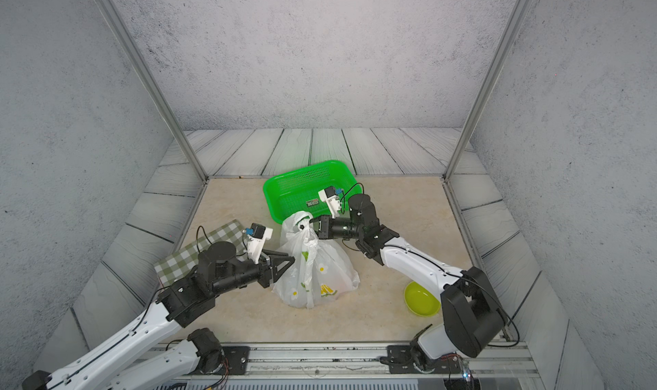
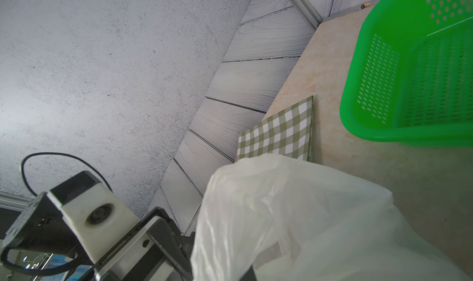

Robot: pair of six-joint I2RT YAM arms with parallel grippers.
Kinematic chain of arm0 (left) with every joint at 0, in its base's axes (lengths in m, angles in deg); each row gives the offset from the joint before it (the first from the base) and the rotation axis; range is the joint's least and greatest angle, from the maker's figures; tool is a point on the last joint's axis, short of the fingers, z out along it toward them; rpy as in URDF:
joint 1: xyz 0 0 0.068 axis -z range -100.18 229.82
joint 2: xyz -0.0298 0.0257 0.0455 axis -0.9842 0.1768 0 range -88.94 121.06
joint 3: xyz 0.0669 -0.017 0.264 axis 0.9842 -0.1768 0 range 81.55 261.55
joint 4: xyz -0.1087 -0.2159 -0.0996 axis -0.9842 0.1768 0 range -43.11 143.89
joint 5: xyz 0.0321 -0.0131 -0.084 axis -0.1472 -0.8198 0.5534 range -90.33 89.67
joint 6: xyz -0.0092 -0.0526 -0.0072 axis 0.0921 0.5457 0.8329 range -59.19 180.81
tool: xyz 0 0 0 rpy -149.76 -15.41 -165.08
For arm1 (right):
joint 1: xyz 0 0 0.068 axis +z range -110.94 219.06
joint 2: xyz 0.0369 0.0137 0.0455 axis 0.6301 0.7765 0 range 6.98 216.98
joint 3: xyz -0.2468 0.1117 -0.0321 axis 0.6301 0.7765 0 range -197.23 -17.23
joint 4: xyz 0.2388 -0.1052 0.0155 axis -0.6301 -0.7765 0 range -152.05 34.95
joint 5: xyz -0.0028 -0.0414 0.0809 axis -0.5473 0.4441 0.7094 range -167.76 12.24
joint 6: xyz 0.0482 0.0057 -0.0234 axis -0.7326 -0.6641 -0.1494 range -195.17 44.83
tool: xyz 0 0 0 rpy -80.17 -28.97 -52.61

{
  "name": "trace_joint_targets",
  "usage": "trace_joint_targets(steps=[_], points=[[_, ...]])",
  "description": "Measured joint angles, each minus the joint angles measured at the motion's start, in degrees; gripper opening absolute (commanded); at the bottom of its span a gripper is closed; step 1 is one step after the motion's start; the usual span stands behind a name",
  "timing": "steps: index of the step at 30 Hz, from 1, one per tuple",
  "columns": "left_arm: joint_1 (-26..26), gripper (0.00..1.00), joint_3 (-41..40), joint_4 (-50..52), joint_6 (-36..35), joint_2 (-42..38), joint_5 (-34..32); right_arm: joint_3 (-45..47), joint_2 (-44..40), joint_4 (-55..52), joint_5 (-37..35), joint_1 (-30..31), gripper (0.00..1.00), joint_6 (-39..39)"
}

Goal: Place the pineapple into a plastic bag & tie a knot
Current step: Cross the plastic bag at the center of the board, then tie the plastic bag at the center of the board.

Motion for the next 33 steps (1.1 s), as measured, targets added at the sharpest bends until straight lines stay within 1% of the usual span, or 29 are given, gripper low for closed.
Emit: trace_joint_targets(steps=[3, 5, 7, 9, 12, 13, 14, 17, 18, 19, 22, 27, 33], points=[[-2.25, 0.39, 0.15, 0.52, 0.59, -0.39, -0.66, 0.0, 0.0, 0.0, 0.92, -0.02, 0.0, 0.17], [-4.94, 0.39, 0.46, -0.61, 2.29, 0.85, 1.64, 0.0, 0.0, 0.0, 1.33, -0.02, 0.0, 0.37], [-8.04, 0.42, 0.76, -3.72, 5.18, 3.21, 5.81, 0.0, 0.0, -0.04, 1.75, -0.02, 0.0, 0.63], [-10.01, 0.44, 0.79, -7.3, 8.41, 5.55, 9.6, -0.02, 0.0, -0.26, 1.99, -0.07, 0.0, 1.01], [-10.56, 0.47, 0.79, -13.25, 13.16, 8.11, 14.47, -0.02, 0.0, -0.52, 2.1, -0.07, 0.0, 1.6], [-10.56, 0.44, 0.76, -14.93, 14.21, 8.68, 15.63, -0.02, 0.0, -0.59, 2.1, -0.07, 0.0, 1.7], [-10.54, 0.4, 0.76, -16.57, 15.37, 9.25, 16.72, -0.02, 0.0, -0.61, 2.1, -0.07, 0.0, 1.86], [-10.54, 0.23, 0.76, -19.71, 17.35, 11.34, 19.28, -0.04, 0.0, -0.46, 2.1, -0.07, 0.0, 1.81], [-10.51, 0.19, 0.74, -20.55, 17.68, 12.57, 20.15, -0.04, 0.0, -0.33, 2.1, -0.07, 0.0, 1.66], [-10.43, 0.17, 0.61, -21.2, 18.29, 13.62, 20.72, -0.04, 0.0, -0.2, 2.1, -0.07, 0.0, 1.46], [-10.19, 0.16, -1.16, -24.44, 19.76, 16.94, 21.99, -0.04, 0.0, 0.13, 2.14, -0.07, 0.0, 0.55], [-10.03, 0.18, -3.96, -28.06, 21.92, 20.22, 22.75, -0.04, 0.0, 1.01, 2.82, -0.07, 0.0, -1.53], [-9.53, 0.19, -3.96, -30.29, 22.8, 21.09, 23.17, -0.04, 0.0, 1.44, 3.26, -0.07, 0.0, -2.86]])
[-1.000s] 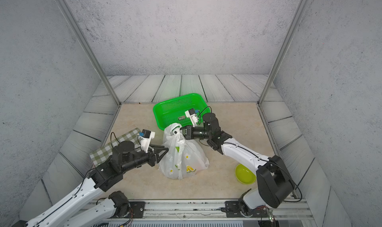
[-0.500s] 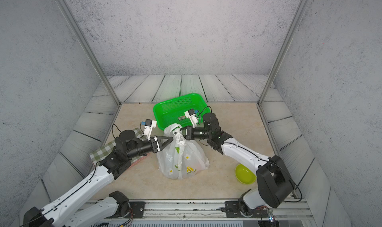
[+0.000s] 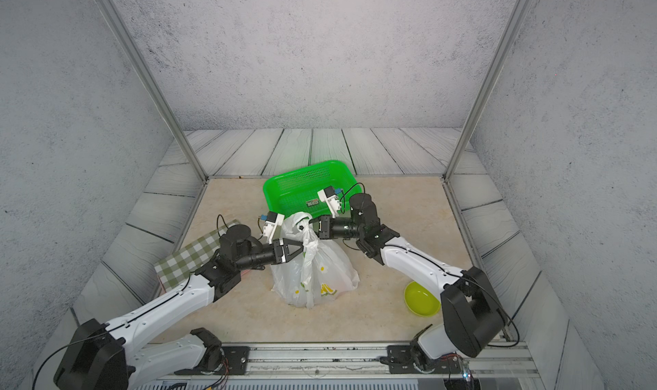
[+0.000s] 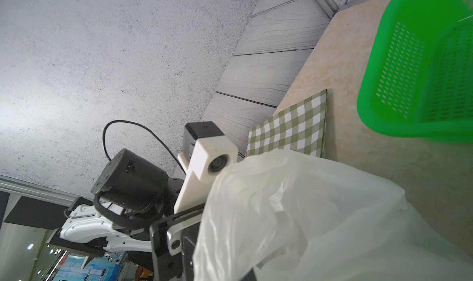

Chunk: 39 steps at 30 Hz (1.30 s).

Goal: Place the pineapple into a plastic bag & tie a knot
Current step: Tie the plastic bag at the center of the board.

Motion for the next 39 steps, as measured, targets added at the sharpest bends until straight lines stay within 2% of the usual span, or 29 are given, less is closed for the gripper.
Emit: trace_joint_targets(steps=[4, 7, 12, 15, 28, 31, 39], points=[[0.0, 0.18, 0.0, 2.4, -0.48, -2.62, -0.87, 0.0, 0.0, 0.04, 0.37, 0.0, 0.0, 0.11], [-0.09, 0.18, 0.0, 5.16, -1.44, -7.96, -2.36, 0.0, 0.0, -0.09, 0.57, 0.0, 0.0, 0.52], [-1.53, 0.35, 1.51, 9.27, -3.34, -14.93, -3.45, 0.0, 0.0, -0.17, 0.81, 0.0, 0.0, 1.33], [-2.32, 0.42, 3.63, 10.86, -4.07, -14.51, -3.48, 0.0, 0.0, -0.2, 0.85, 0.0, 0.0, 1.51], [-2.69, 0.47, 6.88, 10.64, -4.33, -5.11, -2.62, -0.52, 0.0, -1.07, 1.11, 0.0, 0.0, 1.51], [-2.82, 0.46, 6.91, 9.11, -3.61, -4.04, -2.08, -0.52, 0.0, -1.09, 1.33, 0.0, 0.0, 1.53], [-3.28, 0.22, 7.1, 3.23, -0.33, -0.76, 0.15, -0.52, 0.0, -1.14, 2.14, -0.07, 0.0, 1.51]])
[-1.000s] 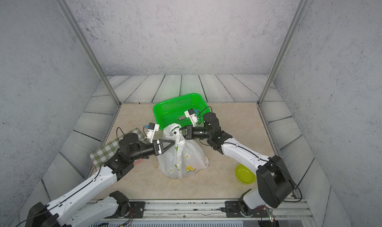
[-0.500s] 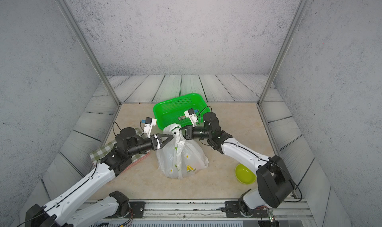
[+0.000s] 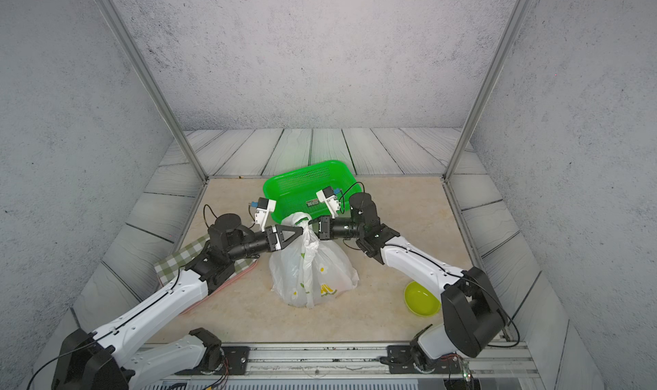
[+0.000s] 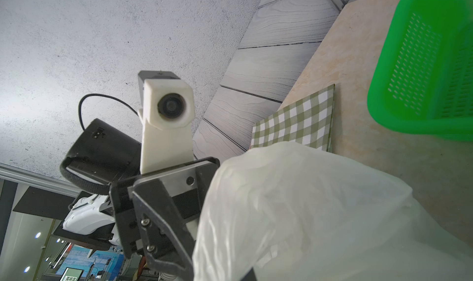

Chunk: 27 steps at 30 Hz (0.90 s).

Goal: Place the pineapple into a plastic bag & tie a knot
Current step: Tie the plastic bag at the center of the board.

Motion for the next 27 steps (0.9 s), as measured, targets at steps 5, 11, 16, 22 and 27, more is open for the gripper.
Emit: trace_joint_targets(steps=[5, 11, 16, 22, 27], points=[[-0.44, 0.09, 0.04, -1.4, 1.55, 1.05, 0.74, 0.0, 0.0, 0.0, 0.26, -0.59, 0.0, 0.04], [-0.7, 0.0, 0.59, -0.52, 1.09, 1.22, 1.38, -0.02, -0.22, -0.81, 0.37, -0.96, 0.0, 1.62], [-0.68, 0.0, 1.46, 2.32, -1.01, 0.94, 1.64, -0.44, -1.03, -4.61, -0.09, -0.96, 0.25, 4.57], [-0.63, 0.0, 1.95, 7.34, -4.96, -2.21, -0.68, -1.2, -2.84, -10.93, -0.35, -1.29, 0.46, 8.35], [-0.63, 0.0, 3.08, 12.46, -8.39, -4.26, -3.02, -2.38, -4.44, -15.54, -0.72, -1.55, 0.55, 11.5]])
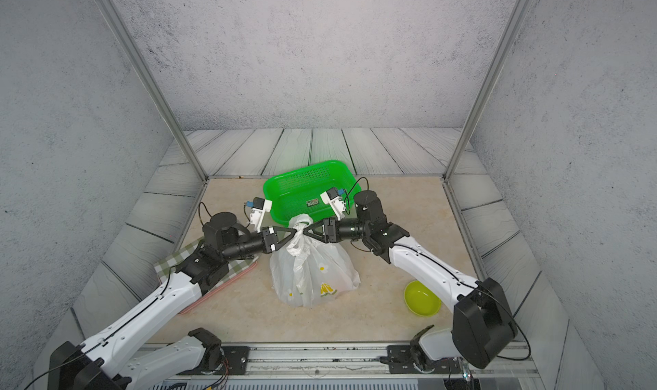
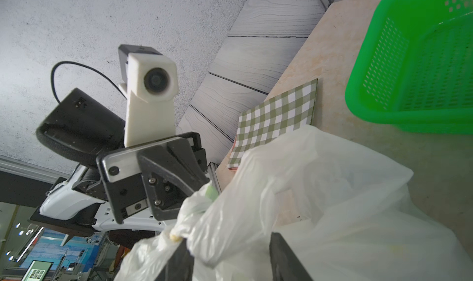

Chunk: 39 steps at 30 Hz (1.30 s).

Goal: Place the pineapple into a plastic bag & tie a knot
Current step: Tie the plastic bag at the center of the board.

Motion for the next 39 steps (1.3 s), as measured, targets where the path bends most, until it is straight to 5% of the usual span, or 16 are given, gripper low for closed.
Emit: trace_joint_targets(steps=[11, 24, 29, 39], points=[[0.0, 0.0, 3.61, 8.85, -6.86, -1.57, -4.35, -0.72, -8.72, -14.86, -6.19, 0.0, 0.78, 6.36], [0.0, 0.0, 5.35, 12.26, -10.43, -1.6, -5.01, -2.29, -9.44, -17.68, -8.09, 3.3, 0.84, 1.07], [0.0, 0.0, 5.38, 12.72, -10.78, -1.6, -4.98, -2.91, -6.27, -17.73, -8.22, 5.64, 0.8, 0.26], [0.0, 0.0, 5.38, 12.83, -10.93, -1.6, -4.74, -4.63, -4.83, -15.89, -7.89, 7.56, 0.53, -0.96]])
